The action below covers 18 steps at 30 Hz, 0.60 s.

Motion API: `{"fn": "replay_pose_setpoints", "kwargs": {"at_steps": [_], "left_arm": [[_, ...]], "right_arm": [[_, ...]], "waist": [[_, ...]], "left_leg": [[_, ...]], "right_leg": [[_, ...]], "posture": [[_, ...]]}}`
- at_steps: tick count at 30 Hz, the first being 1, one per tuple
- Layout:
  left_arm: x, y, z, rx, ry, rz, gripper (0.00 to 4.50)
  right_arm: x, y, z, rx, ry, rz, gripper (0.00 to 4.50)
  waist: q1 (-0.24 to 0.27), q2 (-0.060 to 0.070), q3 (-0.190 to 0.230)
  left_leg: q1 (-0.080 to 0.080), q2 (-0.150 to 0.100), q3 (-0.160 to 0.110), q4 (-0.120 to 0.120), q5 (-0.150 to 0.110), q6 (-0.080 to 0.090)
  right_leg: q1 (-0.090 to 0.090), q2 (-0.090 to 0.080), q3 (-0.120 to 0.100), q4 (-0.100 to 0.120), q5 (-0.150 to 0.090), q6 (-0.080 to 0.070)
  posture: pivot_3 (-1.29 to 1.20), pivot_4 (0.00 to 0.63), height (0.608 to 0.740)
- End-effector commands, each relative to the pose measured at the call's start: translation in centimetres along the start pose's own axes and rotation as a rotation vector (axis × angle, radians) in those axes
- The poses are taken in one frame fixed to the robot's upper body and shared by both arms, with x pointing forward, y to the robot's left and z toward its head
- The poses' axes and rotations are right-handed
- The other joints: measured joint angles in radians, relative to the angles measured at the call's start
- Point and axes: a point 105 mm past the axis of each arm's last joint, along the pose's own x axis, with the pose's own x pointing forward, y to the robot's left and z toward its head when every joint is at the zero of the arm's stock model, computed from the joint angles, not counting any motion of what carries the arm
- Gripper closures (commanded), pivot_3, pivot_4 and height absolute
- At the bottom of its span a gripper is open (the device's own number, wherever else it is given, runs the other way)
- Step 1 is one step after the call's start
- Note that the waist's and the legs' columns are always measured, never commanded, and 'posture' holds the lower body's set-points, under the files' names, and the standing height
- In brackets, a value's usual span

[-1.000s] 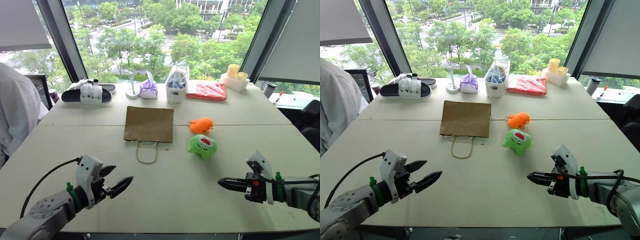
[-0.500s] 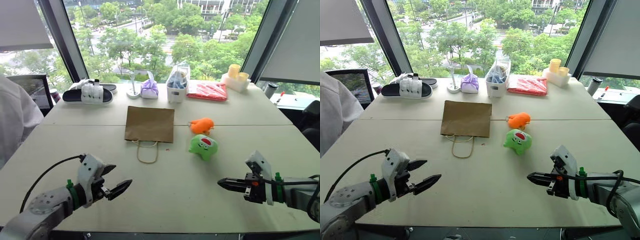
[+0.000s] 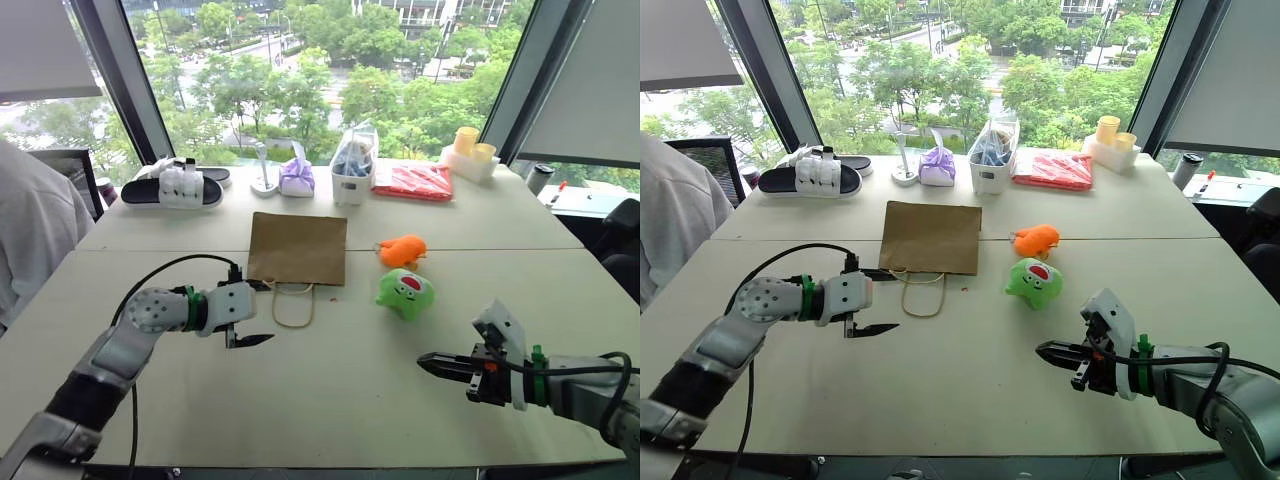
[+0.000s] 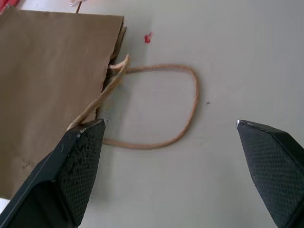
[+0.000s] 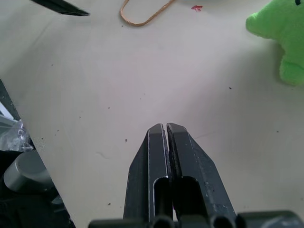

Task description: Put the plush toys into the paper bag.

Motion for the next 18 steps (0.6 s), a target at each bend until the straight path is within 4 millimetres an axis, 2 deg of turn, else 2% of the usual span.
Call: {"fn": "replay_pose_setpoints", "kwargs": {"at_steps": [1, 6, 9, 11, 15, 18], "left_arm": [[0.5, 1.6, -0.1, 0.078, -0.012, 0.026, 0.0], [1.7, 2.4, -0.2, 0.133, -0.029, 0.023, 0.0], [1.9, 2.7, 0.5, 0.131, -0.077, 0.031, 0.0], [1.1, 2.3, 0.8, 0.058, -0.112, -0.003, 0.0], [-2.1, -0.1, 0.8, -0.077, -0.105, -0.147, 0.0], [-3.6, -1.3, 1.9, -0.146, -0.111, -0.193, 0.0]], "right_arm": [[0.0, 0.8, 0.5, -0.021, -0.026, 0.002, 4.45], [0.3, 1.0, 0.3, -0.011, -0.034, -0.005, 4.45], [0.2, 0.9, 0.2, -0.004, -0.039, -0.016, 4.45], [0.1, 0.8, 0.1, -0.004, -0.037, -0.025, 4.45], [0.0, 0.6, -0.2, 0.005, -0.033, -0.031, 4.45], [0.4, 0.6, -0.1, 0.007, -0.039, -0.016, 4.45]], "waist": [[0.0, 0.0, 0.0], [-0.002, 0.0, 0.0], [-0.002, 0.0, 0.0], [-0.003, 0.0, 0.0], [-0.026, 0.0, 0.0], [-0.035, 0.0, 0.0]], "left_leg": [[0.0, 0.0, 0.0, 0.0, 0.0, 0.0], [0.0, -0.001, 0.0, 0.001, 0.0, 0.0], [0.001, 0.0, 0.0, 0.001, 0.0, 0.0], [0.001, 0.0, 0.0, 0.001, 0.0, 0.0], [0.001, 0.0, 0.0, 0.001, 0.0, 0.0], [0.002, 0.001, -0.002, 0.001, 0.0, 0.0]], "right_leg": [[0.0, 0.0, 0.0, 0.0, 0.0, 0.0], [0.0, 0.0, 0.0, 0.002, 0.002, 0.004], [0.0, 0.0, 0.0, 0.002, 0.002, 0.004], [-0.001, 0.001, 0.0, 0.003, 0.002, 0.004], [-0.002, 0.0, 0.0, 0.007, 0.002, 0.005], [-0.004, 0.0, 0.0, 0.012, 0.002, 0.004]], "posture": [[0.0, 0.15, 0.74], [0.0, 0.15, 0.74], [0.0, 0.15, 0.74], [0.0, 0.15, 0.74], [0.0, 0.15, 0.74], [0.0, 0.15, 0.74]]}}
